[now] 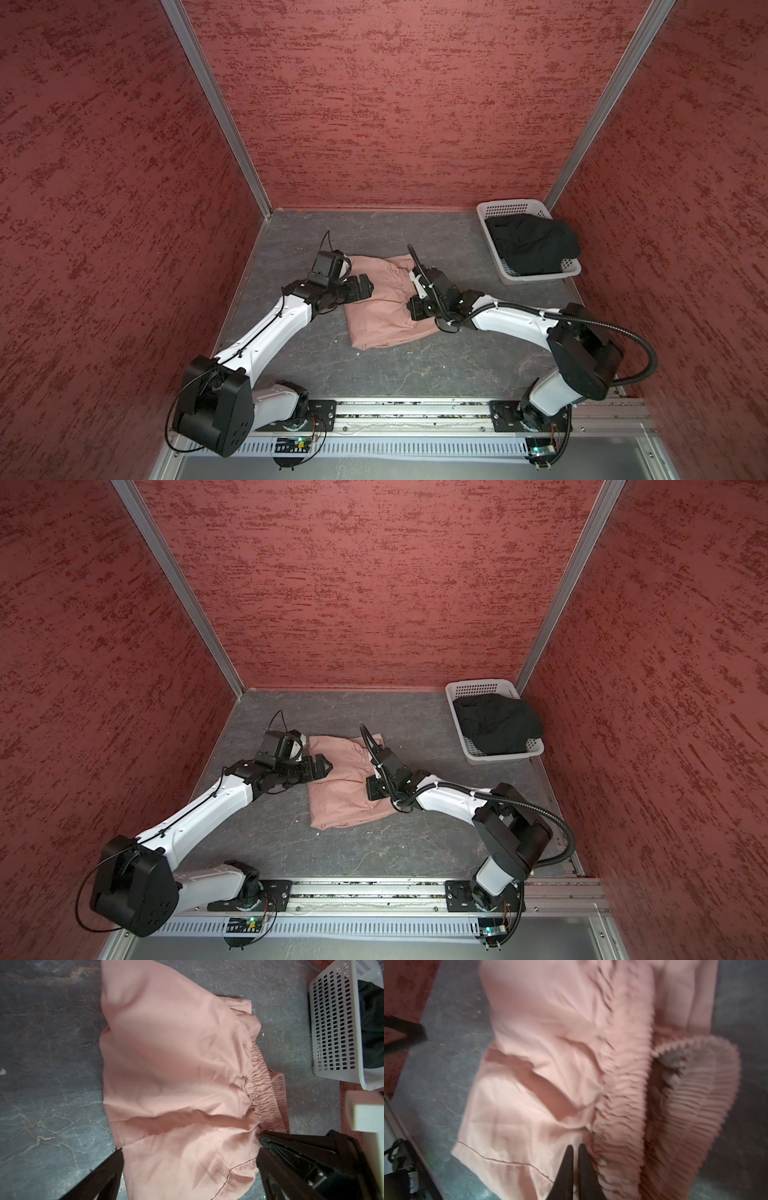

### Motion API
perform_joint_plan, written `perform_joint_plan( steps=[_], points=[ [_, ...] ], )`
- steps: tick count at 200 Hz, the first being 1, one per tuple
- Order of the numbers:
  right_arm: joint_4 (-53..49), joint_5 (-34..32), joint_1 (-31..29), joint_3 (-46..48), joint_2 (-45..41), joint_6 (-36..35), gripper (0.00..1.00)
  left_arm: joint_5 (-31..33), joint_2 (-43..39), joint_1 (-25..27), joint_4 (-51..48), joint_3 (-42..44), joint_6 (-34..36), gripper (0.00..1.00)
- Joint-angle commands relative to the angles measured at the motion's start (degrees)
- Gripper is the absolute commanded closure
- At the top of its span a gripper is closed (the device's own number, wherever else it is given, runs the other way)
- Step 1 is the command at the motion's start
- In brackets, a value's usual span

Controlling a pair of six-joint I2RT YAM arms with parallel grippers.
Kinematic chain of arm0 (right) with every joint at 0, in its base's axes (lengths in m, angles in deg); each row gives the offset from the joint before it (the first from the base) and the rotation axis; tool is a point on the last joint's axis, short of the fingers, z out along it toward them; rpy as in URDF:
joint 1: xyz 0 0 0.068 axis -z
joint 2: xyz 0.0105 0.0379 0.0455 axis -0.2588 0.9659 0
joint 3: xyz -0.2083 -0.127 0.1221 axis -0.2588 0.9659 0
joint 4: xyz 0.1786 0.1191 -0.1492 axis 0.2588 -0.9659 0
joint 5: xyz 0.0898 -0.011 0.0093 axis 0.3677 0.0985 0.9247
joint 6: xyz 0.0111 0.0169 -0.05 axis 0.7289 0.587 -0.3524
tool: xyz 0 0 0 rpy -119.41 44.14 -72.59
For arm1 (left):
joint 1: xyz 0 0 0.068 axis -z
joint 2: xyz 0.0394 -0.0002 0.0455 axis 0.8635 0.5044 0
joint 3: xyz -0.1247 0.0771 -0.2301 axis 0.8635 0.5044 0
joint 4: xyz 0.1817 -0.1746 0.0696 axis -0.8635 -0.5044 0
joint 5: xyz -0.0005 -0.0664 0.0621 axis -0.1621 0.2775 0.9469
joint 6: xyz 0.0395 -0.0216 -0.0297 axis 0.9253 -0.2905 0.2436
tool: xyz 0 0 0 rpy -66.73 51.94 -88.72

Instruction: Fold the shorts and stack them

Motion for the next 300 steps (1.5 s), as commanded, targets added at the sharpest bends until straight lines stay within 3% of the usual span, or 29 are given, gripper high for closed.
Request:
perform_joint_plan(
  steps=[1, 38, 57, 72, 113, 140, 184, 213, 235, 272, 286, 300],
  points=[
    [5.7, 1.3, 0.6, 6.1, -1.3, 4.6, 0.92, -2.0, 1.0, -1.2, 4.0, 1.5, 0.4, 0.01],
    [11.6, 2.7, 2.1, 11.7, 3.5, 9.9, 0.94, -5.7, 2.9, -0.3, 7.3, 2.5, 0.2, 0.01],
    [11.7, 3.5, 2.2, 10.5, 3.1, 9.0, 0.86, -6.2, 3.9, 0.7, 7.4, 1.8, 0.7, 0.01],
    [10.7, 4.5, 2.1, 7.8, 0.9, 7.3, 0.73, -6.0, 4.7, 1.3, 6.5, 0.6, 1.2, 0.01],
    [3.5, 1.4, 2.1, -1.3, -5.2, 1.9, 0.64, -4.3, 3.5, 2.1, 4.8, -0.4, 1.8, 0.01],
    [6.1, 0.8, 2.1, -4.6, -1.3, 0.8, 0.67, -5.4, 3.4, 2.7, 7.7, 1.7, -0.2, 0.01],
    [10.3, 1.7, 5.4, -5.5, 10.0, 4.5, 0.88, -3.1, 4.2, 7.8, 8.1, 0.7, -1.0, 0.01],
    [9.2, 2.2, 5.5, -6.9, 14.0, 3.3, 0.9, -2.7, 3.8, 10.4, 10.7, 1.3, -1.6, 0.01],
    [13.6, 2.8, 5.5, -4.3, 8.4, 3.6, 0.86, 1.4, 6.4, 13.1, 8.5, -0.5, -3.9, 0.01],
    [15.1, -4.1, 5.5, 1.5, -11.1, 3.3, 0.76, 4.8, 10.2, 16.4, 7.1, -4.6, -8.2, 0.01],
    [12.0, -7.4, 5.7, 2.7, -17.4, 2.6, 0.75, 5.2, 12.5, 17.0, 7.4, -6.1, -8.6, 0.15],
    [7.9, -9.7, 5.9, 3.5, -22.0, 1.8, 0.74, 6.0, 15.5, 17.6, 6.1, -8.3, -8.3, 0.37]
  ],
)
